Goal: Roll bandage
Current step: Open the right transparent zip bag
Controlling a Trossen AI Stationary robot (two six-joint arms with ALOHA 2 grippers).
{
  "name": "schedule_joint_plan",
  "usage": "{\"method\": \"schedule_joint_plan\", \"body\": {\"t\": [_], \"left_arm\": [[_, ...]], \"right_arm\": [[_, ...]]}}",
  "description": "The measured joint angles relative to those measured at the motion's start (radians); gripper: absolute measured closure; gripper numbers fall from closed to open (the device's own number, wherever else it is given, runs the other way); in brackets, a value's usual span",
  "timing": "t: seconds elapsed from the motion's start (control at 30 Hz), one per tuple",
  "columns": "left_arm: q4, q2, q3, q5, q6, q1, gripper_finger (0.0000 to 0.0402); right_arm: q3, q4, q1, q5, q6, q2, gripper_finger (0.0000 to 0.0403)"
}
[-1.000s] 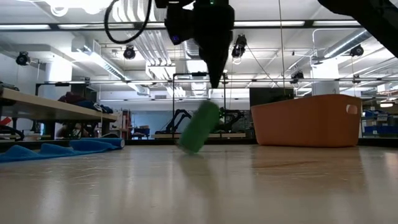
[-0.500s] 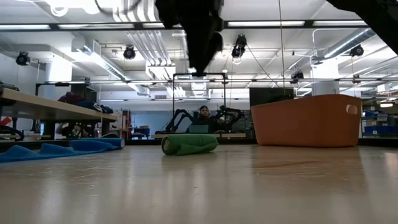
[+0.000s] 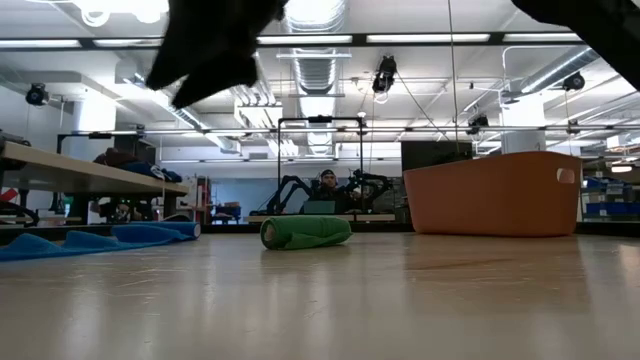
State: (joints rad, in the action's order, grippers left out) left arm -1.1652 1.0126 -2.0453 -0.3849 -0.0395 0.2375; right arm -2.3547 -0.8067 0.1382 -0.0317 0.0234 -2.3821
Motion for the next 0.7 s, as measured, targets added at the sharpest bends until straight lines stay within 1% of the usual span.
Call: {"method": "schedule_joint_plan", "body": {"t": [0.13,0.23,0.3,0.37,0.47,0.57,0.7], "left_arm": [[0.006,-0.022,-0.002,0.001,-0.012,0.000,0.0081],[0.010,-0.032,-0.001,0.002,-0.015,0.000,0.0085],[0.021,-0.039,-0.001,0.001,-0.027,0.000,0.0089],[0.015,-0.050,0.003,0.002,-0.024,0.000,0.0093],[0.012,-0.086,0.022,0.001,-0.050,0.000,0.0099],[0.007,-0.139,0.076,0.001,-0.093,0.000,0.0105],[0.017,-0.213,0.204,0.036,-0.105,0.000,0.0112]], "right_arm": [[0.000,0.134,0.021,0.060,0.123,-0.069,0.0149],[0.001,0.242,0.041,0.078,0.152,-0.121,0.0153],[0.001,0.332,0.058,0.118,0.171,-0.155,0.0155],[0.001,0.407,0.081,0.135,0.177,-0.190,0.0159],[0.001,0.516,0.120,0.137,0.121,-0.242,0.0165],[0.001,0.626,0.153,0.135,0.038,-0.283,0.0173],[-0.001,0.684,0.185,0.058,0.006,-0.319,0.0182]]}}
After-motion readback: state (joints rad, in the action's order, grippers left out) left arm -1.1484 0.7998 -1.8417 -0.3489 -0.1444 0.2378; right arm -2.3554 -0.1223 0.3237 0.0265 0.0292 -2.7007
